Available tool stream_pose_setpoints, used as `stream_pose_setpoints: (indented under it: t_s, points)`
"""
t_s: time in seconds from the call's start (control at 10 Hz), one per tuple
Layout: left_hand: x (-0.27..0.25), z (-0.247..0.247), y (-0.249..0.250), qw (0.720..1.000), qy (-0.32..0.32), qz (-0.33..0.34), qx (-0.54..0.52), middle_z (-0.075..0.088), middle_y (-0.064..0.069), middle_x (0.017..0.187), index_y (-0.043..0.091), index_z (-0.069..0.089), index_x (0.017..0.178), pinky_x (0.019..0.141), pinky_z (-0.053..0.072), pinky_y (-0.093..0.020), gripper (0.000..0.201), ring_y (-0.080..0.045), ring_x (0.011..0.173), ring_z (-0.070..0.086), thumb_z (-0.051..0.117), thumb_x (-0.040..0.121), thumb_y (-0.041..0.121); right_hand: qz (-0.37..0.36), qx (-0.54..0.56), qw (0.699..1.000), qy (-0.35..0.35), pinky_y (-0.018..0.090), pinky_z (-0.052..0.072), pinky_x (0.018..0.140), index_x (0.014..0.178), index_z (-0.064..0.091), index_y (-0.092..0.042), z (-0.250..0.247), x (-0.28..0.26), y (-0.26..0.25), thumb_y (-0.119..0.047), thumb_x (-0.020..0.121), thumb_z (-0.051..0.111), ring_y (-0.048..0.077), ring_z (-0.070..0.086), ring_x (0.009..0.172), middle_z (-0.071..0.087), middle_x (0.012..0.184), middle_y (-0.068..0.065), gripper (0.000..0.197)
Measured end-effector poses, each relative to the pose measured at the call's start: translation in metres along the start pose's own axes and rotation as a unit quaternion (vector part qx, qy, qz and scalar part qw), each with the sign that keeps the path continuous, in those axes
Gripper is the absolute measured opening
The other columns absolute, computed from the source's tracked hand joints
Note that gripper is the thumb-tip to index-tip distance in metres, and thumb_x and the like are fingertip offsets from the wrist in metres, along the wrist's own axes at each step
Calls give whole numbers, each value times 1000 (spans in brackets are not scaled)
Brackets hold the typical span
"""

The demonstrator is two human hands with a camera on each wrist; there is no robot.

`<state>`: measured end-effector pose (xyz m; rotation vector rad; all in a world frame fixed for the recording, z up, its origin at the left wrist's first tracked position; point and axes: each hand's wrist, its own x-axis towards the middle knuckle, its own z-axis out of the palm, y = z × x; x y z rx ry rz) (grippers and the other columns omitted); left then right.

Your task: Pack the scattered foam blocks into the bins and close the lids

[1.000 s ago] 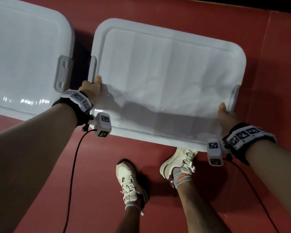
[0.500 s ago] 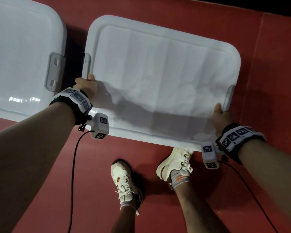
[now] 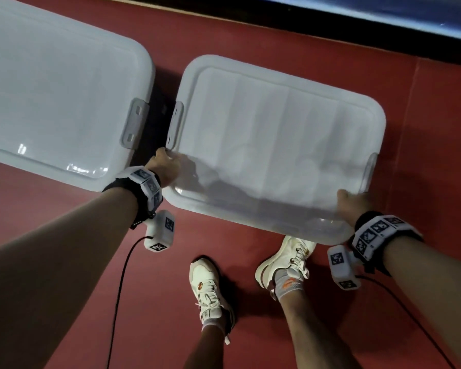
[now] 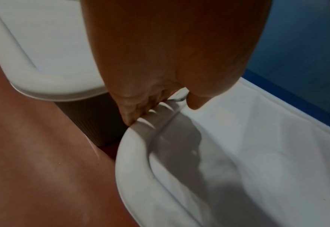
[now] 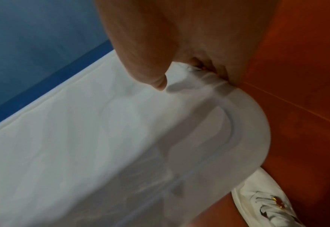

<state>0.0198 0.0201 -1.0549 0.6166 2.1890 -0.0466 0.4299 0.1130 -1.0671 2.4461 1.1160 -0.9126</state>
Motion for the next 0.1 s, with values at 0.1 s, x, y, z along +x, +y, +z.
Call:
stream_pose_setpoints:
  t_s: [0.1]
  points:
    - [-18,-17,-6,999,-30,21,16,58,-20,126,1,50,131,95,44,-39,42,-38,116,56,44,99,26,-41,-20,999,-13,38,28,113,152,13,7,-15,-61,-25,-31,97,44,38,28,142,15,158,27,73]
